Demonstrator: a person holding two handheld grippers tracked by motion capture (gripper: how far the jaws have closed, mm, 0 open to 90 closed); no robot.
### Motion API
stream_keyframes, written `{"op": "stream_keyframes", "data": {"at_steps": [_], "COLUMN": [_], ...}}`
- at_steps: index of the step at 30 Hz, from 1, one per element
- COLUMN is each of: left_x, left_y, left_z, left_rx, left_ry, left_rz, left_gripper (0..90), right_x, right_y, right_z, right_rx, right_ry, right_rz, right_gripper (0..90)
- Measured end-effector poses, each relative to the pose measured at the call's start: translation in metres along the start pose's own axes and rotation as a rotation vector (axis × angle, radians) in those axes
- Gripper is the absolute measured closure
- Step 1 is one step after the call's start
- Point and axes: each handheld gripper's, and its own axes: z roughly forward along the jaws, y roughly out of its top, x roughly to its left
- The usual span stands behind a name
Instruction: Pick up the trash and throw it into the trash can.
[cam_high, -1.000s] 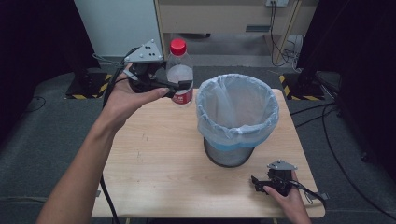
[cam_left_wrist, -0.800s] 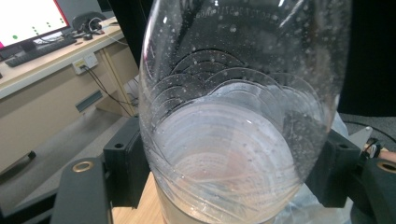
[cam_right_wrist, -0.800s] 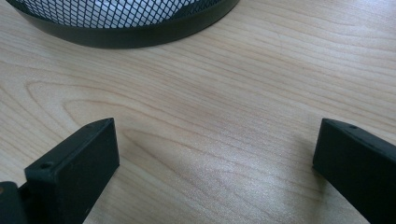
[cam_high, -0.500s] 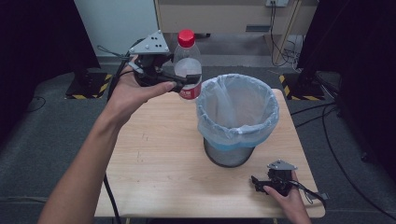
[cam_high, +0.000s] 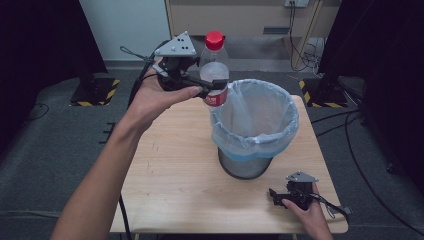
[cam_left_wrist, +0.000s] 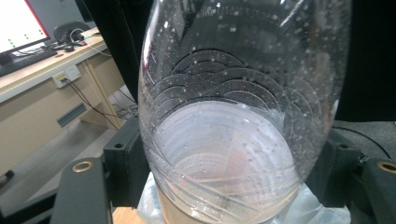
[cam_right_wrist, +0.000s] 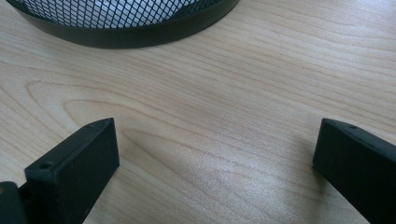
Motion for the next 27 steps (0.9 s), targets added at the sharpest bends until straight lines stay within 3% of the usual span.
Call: {"op": "stream_keyframes", "data": {"at_steps": [18, 23, 27], "left_x": [-0.004, -0.006, -0.008], "left_y": [-0.002, 0.0, -0.002], "left_z": [0.02, 0.026, 0.037], "left_rx": [-0.006, -0.032, -0.006], "left_ry": [-0.023, -0.039, -0.046], "left_rz": [-0.007, -0.014, -0.009], "left_gripper": [26.6, 26.5, 26.3], "right_x": [0.0, 0.0, 0.0], "right_y": [0.0, 0.0, 0.0], "right_z": [0.0, 0.0, 0.0], "right_rx": [0.0, 0.0, 0.0], "right_ry": [0.0, 0.0, 0.0], "right_rz": [0.0, 0.0, 0.0], "right_gripper": [0.3, 0.3, 0.3]}}
